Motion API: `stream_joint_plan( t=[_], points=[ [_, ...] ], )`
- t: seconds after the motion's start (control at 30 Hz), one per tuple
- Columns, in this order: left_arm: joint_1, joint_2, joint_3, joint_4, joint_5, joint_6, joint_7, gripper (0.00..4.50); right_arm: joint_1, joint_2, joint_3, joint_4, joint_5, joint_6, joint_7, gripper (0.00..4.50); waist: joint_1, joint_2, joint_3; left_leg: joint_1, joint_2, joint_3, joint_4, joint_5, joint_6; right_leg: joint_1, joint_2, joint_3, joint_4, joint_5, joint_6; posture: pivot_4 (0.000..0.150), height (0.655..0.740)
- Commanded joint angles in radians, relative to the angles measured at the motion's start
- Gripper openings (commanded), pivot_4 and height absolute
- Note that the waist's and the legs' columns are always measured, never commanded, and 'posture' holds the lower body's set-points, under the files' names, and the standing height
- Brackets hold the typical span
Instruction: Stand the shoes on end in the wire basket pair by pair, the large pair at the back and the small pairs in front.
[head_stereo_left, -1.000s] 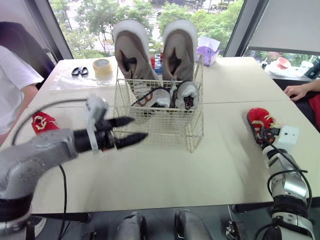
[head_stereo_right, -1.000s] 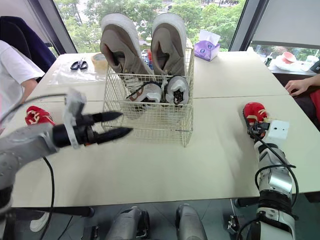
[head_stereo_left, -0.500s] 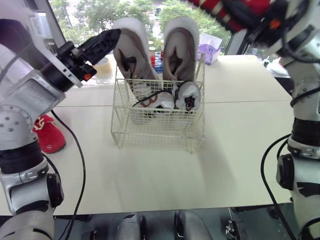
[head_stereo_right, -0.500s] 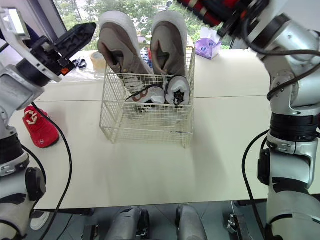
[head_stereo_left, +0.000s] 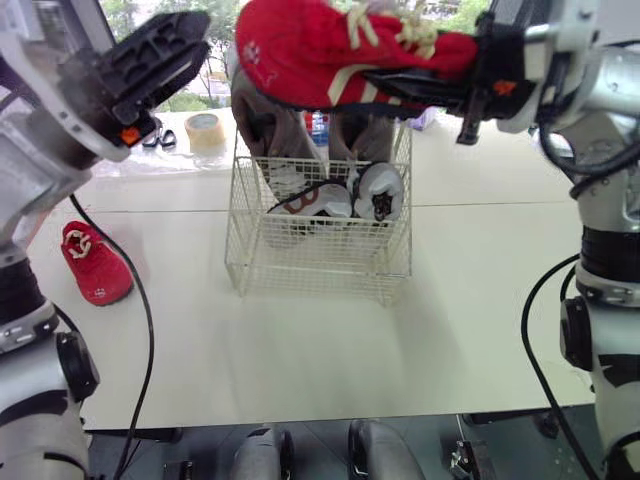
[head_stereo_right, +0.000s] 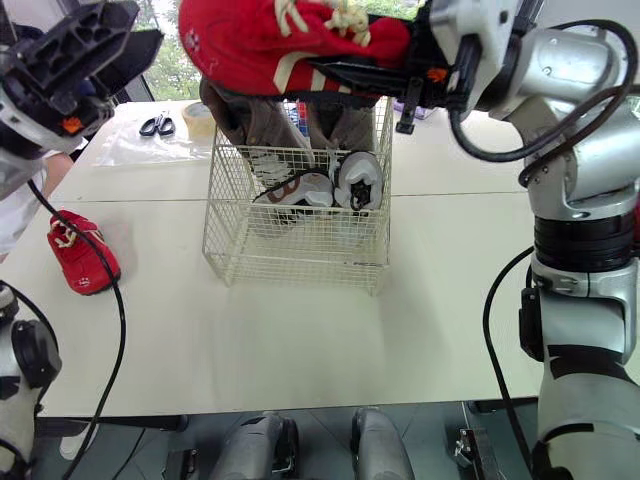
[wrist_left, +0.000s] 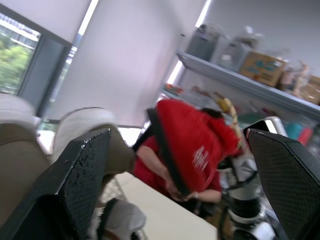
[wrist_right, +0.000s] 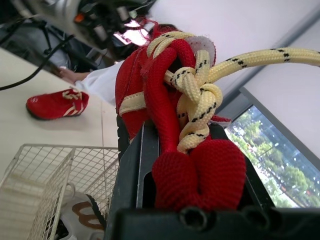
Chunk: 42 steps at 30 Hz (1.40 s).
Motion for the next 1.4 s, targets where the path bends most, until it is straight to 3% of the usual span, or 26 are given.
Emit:
stream_joint_plan(
  t=[0.03,0.07,0.17,0.37,0.43,0.57,0.6,0.63,0.8,0.93,1.07,1.17,1.27,1.4],
  points=[
    [-0.057,0.003,-0.045,0.047,0.041,0.049,-0.08,4.5,-0.037,0.009,-0.014,-0.04,-0.023,-0.048,0.008,0.63,0.0,0.0,0.0,0.0,0.0,0.0,0.0,0.0,0.0,0.0,0.0,0.0,0.0,0.0,0.0,0.15,0.74],
    [-0.067,0.001,-0.059,0.058,0.056,0.062,-0.1,4.5,-0.036,0.012,-0.013,-0.044,-0.031,-0.058,0.01,0.63,0.0,0.0,0.0,0.0,0.0,0.0,0.0,0.0,0.0,0.0,0.0,0.0,0.0,0.0,0.0,0.15,0.74],
    [-0.104,-0.018,-0.077,0.103,0.098,0.072,-0.143,3.67,-0.025,0.013,-0.013,-0.063,-0.041,-0.066,0.009,0.61,0.0,0.0,0.0,0.0,0.0,0.0,0.0,0.0,0.0,0.0,0.0,0.0,0.0,0.0,0.0,0.15,0.74],
    [-0.142,-0.038,-0.074,0.135,0.138,0.099,-0.185,0.71,-0.015,0.012,-0.019,-0.097,-0.054,-0.061,0.0,0.61,-0.002,0.0,0.0,0.0,0.0,0.0,0.0,0.0,-0.001,0.0,0.0,0.0,0.0,0.0,0.0,0.15,0.74],
    [-0.147,-0.052,-0.068,0.13,0.139,0.104,-0.179,0.22,-0.009,0.011,-0.019,-0.107,-0.058,-0.058,-0.003,0.61,-0.002,0.0,0.0,0.0,0.001,0.0,0.0,0.001,-0.001,0.0,0.0,0.0,0.0,0.0,0.0,0.15,0.74],
    [-0.135,-0.084,-0.039,0.11,0.128,0.086,-0.137,0.22,0.0,0.013,-0.016,-0.1,-0.081,-0.057,-0.021,0.61,-0.001,0.0,0.0,0.0,0.001,0.0,0.0,0.001,-0.001,0.0,0.0,0.0,0.0,0.0,0.0,0.15,0.74],
    [-0.132,-0.09,-0.031,0.108,0.125,0.082,-0.127,0.23,0.0,0.013,-0.015,-0.096,-0.087,-0.059,-0.025,1.51,-0.001,0.0,0.0,0.0,0.001,0.0,0.0,0.001,-0.001,0.0,0.0,0.0,0.0,0.0,0.0,0.15,0.74],
    [-0.128,-0.096,-0.02,0.104,0.119,0.078,-0.113,0.23,0.004,0.01,-0.015,-0.094,-0.09,-0.056,-0.024,1.83,-0.001,0.0,0.0,0.0,0.001,0.0,0.0,0.001,-0.001,0.0,0.0,0.0,0.0,0.0,0.0,0.15,0.74],
    [-0.059,-0.149,0.096,0.042,0.031,-0.001,0.053,0.23,0.057,0.01,-0.12,-0.103,-0.029,0.079,-0.15,4.48,-0.001,0.0,0.0,0.0,0.001,0.0,0.0,0.001,-0.001,0.0,-0.001,0.0,0.001,0.0,0.0,0.15,0.74],
    [0.002,-0.187,0.148,-0.046,-0.035,-0.075,0.162,0.23,0.145,0.06,-0.296,-0.139,0.113,0.286,-0.365,4.48,0.001,0.0,0.0,0.0,0.001,0.0,0.0,0.001,-0.001,-0.001,-0.002,0.0,0.002,0.0,0.0,0.15,0.74],
    [0.02,-0.332,0.145,-0.157,0.008,-0.243,0.232,0.23,0.283,0.273,-0.525,-0.246,0.599,0.475,-0.701,4.48,0.014,-0.002,-0.001,0.001,0.001,-0.002,-0.001,0.001,-0.002,0.002,-0.002,0.0,0.0,0.0,-0.001,0.15,0.74],
    [0.024,-0.467,0.097,-0.227,0.069,-0.351,0.256,0.23,0.283,0.476,-0.52,-0.3,0.861,0.435,-0.938,4.48,0.016,-0.001,0.0,0.003,0.001,0.0,-0.001,0.001,-0.002,0.003,-0.002,0.0,0.001,0.001,-0.002,0.15,0.74],
    [0.039,-0.559,0.046,-0.261,0.142,-0.424,0.258,0.23,0.267,0.575,-0.468,-0.325,0.949,0.402,-1.054,4.48,0.017,-0.001,0.0,0.003,0.001,0.0,-0.001,0.001,-0.001,0.002,0.0,0.0,0.001,0.001,-0.002,0.15,0.74],
    [0.089,-0.628,-0.03,-0.292,0.169,-0.431,0.243,0.23,0.257,0.62,-0.394,-0.334,0.939,0.36,-1.098,4.48,0.016,-0.001,0.0,0.003,0.001,0.0,-0.001,-0.002,0.005,0.003,0.001,0.0,0.001,0.001,-0.002,0.15,0.74]
  ],
)
